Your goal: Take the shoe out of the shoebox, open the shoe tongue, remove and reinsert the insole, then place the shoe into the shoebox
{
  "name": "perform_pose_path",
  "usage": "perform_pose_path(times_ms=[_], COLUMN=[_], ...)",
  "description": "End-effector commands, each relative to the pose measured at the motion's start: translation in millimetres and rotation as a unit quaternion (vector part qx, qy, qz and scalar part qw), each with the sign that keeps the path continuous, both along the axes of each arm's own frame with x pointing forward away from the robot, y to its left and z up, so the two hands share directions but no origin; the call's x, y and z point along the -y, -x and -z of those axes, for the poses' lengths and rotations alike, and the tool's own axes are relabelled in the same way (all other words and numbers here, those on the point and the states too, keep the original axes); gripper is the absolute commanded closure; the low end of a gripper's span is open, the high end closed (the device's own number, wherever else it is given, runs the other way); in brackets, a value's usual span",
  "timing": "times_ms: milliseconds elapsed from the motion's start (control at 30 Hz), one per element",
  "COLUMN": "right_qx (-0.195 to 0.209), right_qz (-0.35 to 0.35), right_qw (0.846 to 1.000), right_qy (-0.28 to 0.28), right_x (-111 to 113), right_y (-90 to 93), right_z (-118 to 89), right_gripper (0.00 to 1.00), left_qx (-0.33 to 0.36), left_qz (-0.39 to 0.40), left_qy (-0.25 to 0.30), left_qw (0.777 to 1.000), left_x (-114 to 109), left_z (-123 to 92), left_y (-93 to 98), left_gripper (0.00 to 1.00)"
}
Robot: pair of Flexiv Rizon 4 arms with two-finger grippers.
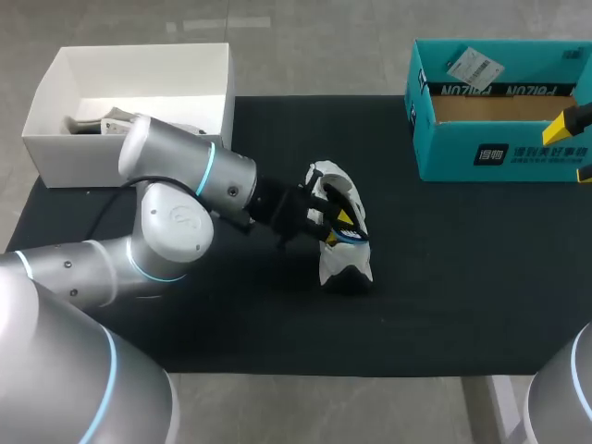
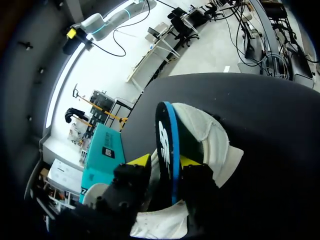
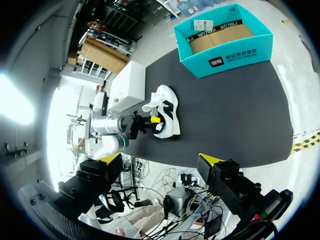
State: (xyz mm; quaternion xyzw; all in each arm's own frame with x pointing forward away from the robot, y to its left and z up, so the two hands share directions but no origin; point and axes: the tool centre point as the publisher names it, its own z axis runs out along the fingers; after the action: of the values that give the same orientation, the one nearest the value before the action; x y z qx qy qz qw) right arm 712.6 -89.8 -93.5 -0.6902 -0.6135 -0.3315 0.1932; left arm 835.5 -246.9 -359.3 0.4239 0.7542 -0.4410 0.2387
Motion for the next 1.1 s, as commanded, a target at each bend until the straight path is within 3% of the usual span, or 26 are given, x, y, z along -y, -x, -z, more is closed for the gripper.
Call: perform_pose_path(times_ms=[33, 167, 367, 400, 433, 1067, 1100], right_qx=[-0.002, -0.002, -0.002, -0.002, -0.002, -0.002, -0.002], right_qz=[-0.001, -0.001, -0.001, -0.001, -0.001, -0.001, -0.001], right_qw=[1.000, 1.000, 1.000, 1.000, 1.000, 1.000, 1.000], right_qy=[0.001, 0.001, 0.001, 0.001, 0.001, 0.001, 0.001], right_x=[-0.2, -0.2, -0.2, -0.2, -0.2, -0.2, -0.2], right_y=[-2.3, -2.3, -2.3, -2.3, -2.3, -2.3, -2.3], right_z=[0.1, 0.1, 0.1, 0.1, 0.1, 0.1, 0.1], right_gripper=[0.00, 0.00, 0.00, 0.00, 0.00, 0.00, 0.00], left_qx=[0.006, 0.008, 0.011, 0.011, 0.010, 0.023, 0.020], left_qz=[0.006, 0.016, 0.024, 0.024, 0.026, -0.014, -0.012], left_qy=[0.006, 0.015, 0.019, 0.019, 0.018, -0.009, -0.007], left_qw=[1.000, 1.000, 0.999, 0.999, 0.999, 1.000, 1.000], left_x=[-6.0, -5.8, -5.1, -4.9, -4.3, -5.4, -6.3], left_z=[-6.7, -12.7, -16.9, -16.6, -15.8, 7.2, 6.2], left_y=[8.8, 13.9, 21.0, 21.5, 22.1, -2.6, -1.3], left_gripper=[0.58, 0.64, 0.84, 0.87, 1.00, 1.00, 0.91])
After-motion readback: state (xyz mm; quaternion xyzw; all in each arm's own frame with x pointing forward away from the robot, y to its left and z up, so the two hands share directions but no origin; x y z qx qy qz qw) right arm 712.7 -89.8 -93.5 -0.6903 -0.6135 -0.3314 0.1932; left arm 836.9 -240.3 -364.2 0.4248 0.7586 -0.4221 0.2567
